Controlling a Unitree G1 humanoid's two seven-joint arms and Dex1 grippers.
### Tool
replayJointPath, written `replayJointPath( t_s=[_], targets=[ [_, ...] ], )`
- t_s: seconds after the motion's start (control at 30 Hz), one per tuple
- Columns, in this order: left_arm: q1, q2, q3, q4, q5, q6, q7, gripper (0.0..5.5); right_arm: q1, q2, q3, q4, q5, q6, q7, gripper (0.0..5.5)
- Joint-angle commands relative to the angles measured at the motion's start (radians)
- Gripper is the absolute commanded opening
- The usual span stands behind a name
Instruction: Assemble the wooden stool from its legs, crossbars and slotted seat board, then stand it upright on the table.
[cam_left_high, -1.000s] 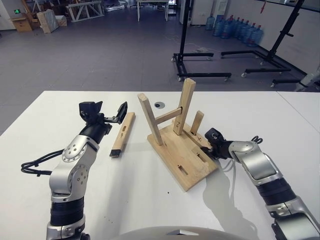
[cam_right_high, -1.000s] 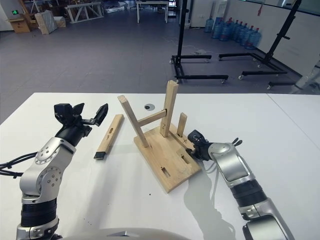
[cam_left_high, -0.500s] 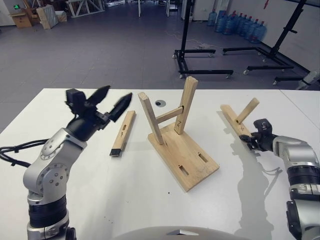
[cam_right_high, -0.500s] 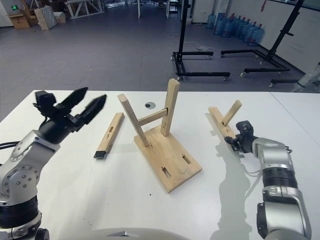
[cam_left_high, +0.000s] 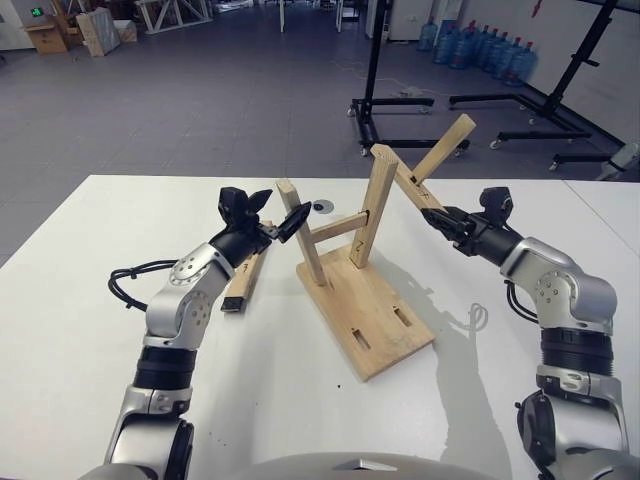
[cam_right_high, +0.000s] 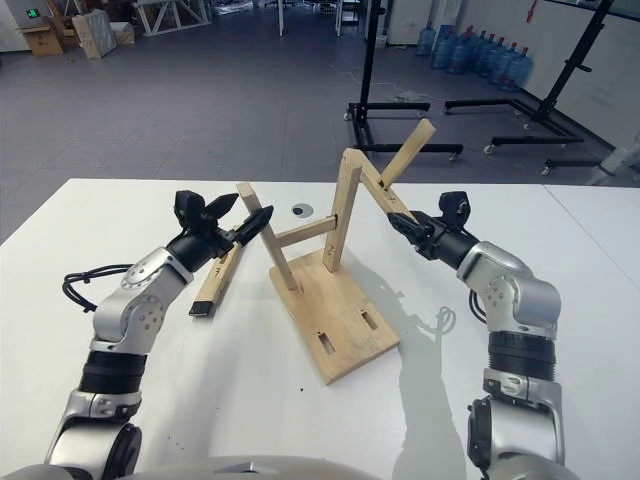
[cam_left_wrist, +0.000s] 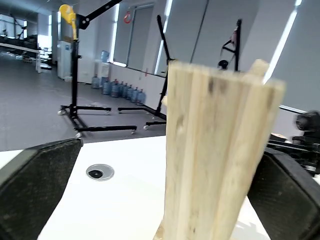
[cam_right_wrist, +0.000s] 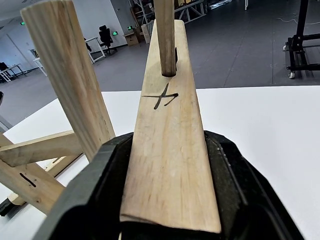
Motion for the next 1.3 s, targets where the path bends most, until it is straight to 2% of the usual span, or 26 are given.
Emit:
replayJointPath(
  t_s=[0.03,0.43,0.57,0.73,0.83,0.9,0.97,1.03,1.1,1.2,1.3],
  targets=[
    [-0.074,-0.002,0.013,0.139,0.041,-0.058,-0.049,5.4,0.008,0.009,-0.018,0.0,0.017,0.0,-0.021,2.04],
    [-0.217,0.031,0.081,0.34,0.105,-0.168,-0.114,5.4,0.005,0.022,-0.044,-0.009,0.062,-0.003,-0.046,2.04],
    [-0.218,0.026,0.116,0.238,0.036,-0.122,-0.135,5.4,-0.002,0.025,-0.068,-0.007,0.089,-0.006,-0.052,2.04],
    [-0.282,0.049,0.187,-0.13,-0.209,0.096,-0.066,5.4,-0.035,0.012,-0.177,-0.015,0.217,0.031,-0.041,2.04],
    [-0.328,0.125,0.337,-0.303,-0.512,0.25,0.044,5.4,-0.055,-0.04,-0.26,-0.067,0.385,0.115,0.025,2.04],
    [-0.215,0.256,0.486,-0.358,-0.76,0.382,0.071,5.4,-0.028,-0.129,-0.309,-0.163,0.57,0.226,0.155,2.04],
    [-0.063,0.314,0.569,-0.378,-0.978,0.47,0.103,5.4,-0.012,-0.192,-0.334,-0.26,0.776,0.337,0.251,2.04],
    [0.023,0.304,0.554,-0.394,-1.074,0.497,0.129,5.4,-0.022,-0.2,-0.29,-0.319,0.914,0.399,0.256,2.04],
    [0.06,0.258,0.478,-0.386,-1.09,0.505,0.125,5.4,-0.049,-0.152,-0.196,-0.34,1.019,0.42,0.207,2.04],
    [0.052,0.147,0.329,-0.395,-1.181,0.499,0.164,5.4,-0.079,-0.066,-0.039,-0.324,0.971,0.399,0.122,2.04],
    [0.056,0.107,0.275,-0.425,-1.273,0.466,0.226,5.4,-0.075,-0.028,0.022,-0.338,0.954,0.372,0.077,2.04]
  ],
)
